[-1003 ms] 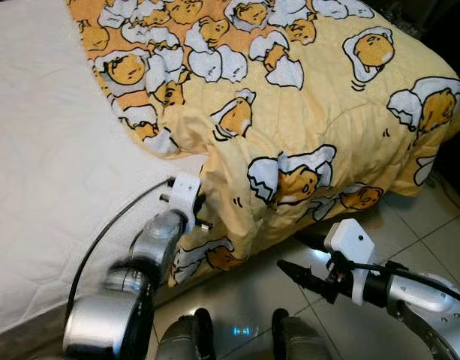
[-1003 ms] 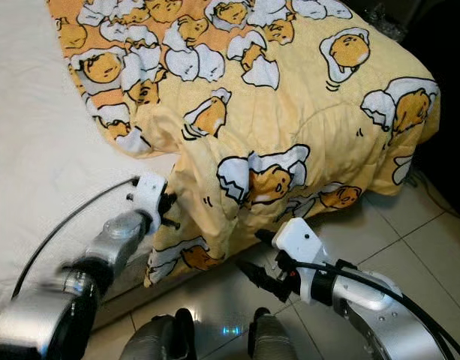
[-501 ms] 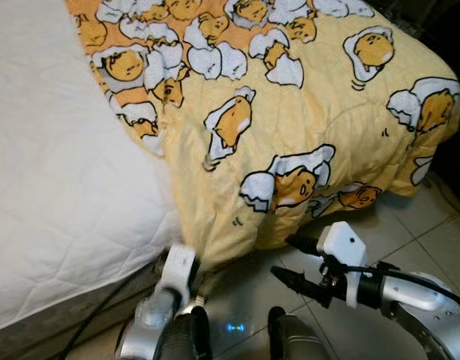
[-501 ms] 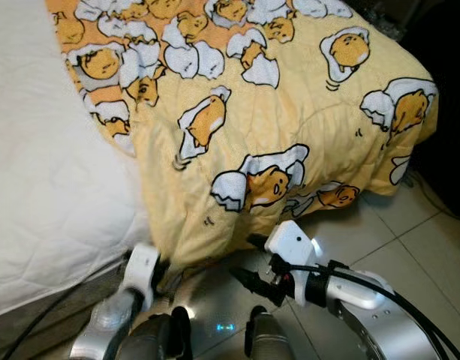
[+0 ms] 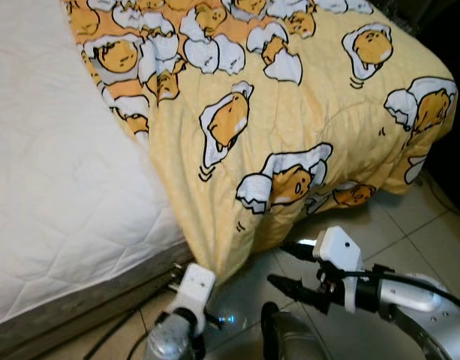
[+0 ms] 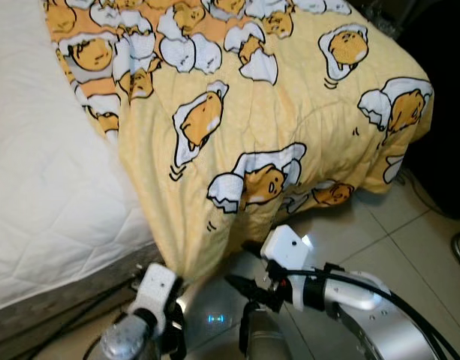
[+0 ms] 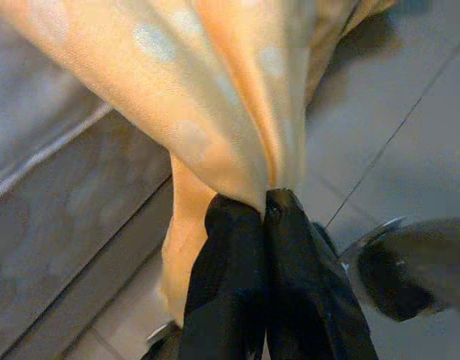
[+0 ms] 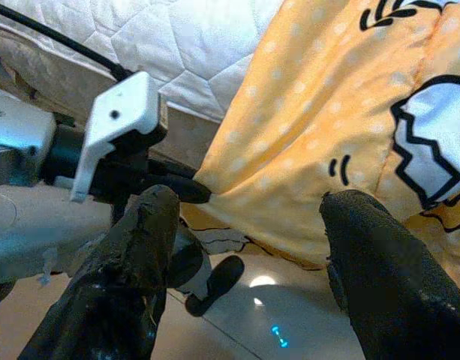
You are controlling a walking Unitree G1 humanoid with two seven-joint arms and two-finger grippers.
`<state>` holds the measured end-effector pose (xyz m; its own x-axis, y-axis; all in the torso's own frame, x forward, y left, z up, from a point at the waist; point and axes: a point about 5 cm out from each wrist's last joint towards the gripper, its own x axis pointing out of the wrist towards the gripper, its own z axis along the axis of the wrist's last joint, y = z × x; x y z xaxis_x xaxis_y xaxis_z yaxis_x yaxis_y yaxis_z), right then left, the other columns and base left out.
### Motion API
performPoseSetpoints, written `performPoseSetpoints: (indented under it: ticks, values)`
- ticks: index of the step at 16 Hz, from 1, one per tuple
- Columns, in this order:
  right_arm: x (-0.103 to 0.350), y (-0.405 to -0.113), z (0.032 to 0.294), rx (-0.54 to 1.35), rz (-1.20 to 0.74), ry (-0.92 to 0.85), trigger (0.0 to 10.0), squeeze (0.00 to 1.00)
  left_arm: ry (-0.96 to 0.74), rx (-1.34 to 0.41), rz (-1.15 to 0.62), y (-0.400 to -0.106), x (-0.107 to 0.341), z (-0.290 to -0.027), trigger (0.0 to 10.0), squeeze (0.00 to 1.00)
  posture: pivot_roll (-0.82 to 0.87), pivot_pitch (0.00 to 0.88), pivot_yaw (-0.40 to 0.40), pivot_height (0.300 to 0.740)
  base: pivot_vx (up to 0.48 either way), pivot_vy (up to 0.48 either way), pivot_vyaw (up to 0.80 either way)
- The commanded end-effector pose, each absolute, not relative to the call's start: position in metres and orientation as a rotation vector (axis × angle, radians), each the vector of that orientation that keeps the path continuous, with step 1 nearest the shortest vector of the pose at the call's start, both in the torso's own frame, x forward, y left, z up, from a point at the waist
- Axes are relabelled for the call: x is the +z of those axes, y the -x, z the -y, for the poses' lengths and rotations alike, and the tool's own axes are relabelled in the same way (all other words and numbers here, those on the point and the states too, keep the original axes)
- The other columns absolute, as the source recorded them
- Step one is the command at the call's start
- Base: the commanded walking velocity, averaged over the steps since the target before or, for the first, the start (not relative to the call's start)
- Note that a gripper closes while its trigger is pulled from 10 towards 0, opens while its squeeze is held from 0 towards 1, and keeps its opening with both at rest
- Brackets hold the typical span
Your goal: Clean up the room
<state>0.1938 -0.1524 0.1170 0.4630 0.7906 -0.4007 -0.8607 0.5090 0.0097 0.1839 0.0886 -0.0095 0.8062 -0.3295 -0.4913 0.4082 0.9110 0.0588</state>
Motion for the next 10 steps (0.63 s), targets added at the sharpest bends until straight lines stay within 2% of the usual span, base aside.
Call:
performPoseSetpoints:
  ticks: [1,2,4,6,9,10]
  values:
    - [0.117,-0.189,0.154,1.031,-0.386,0.204,10.0,0.00,-0.144,-0.372,-0.388,-0.182,0.004,-0.081,0.0,0.00,-0.14,0.258,0.017,0.740,0.000,0.000,0.00]
    - [0.118,-0.189,0.154,1.022,-0.384,0.198,10.0,0.00,-0.166,-0.306,-0.245,-0.189,0.023,-0.083,0.0,0.00,-0.14,0.259,0.019,0.740,0.000,0.000,0.00]
    - [0.117,-0.186,0.156,1.021,-0.391,0.200,10.0,0.00,-0.226,-0.268,-0.144,-0.187,0.039,-0.086,0.0,0.00,-0.14,0.253,0.031,0.740,0.000,0.000,0.00]
    - [0.116,-0.184,0.156,1.012,-0.394,0.196,10.0,0.00,-0.359,-0.153,-0.063,-0.181,0.056,-0.100,0.0,0.00,-0.15,0.251,0.038,0.740,0.000,0.000,0.00]
    - [0.113,-0.180,0.156,1.013,-0.403,0.192,10.0,0.00,-0.415,-0.211,-0.087,-0.163,0.053,-0.094,0.0,0.00,-0.14,0.249,0.038,0.740,0.000,0.000,0.00]
    - [0.113,-0.180,0.156,1.015,-0.407,0.191,10.0,0.00,-0.401,-0.278,-0.228,-0.156,0.034,-0.089,0.0,0.00,-0.14,0.253,0.034,0.740,0.000,0.000,0.00]
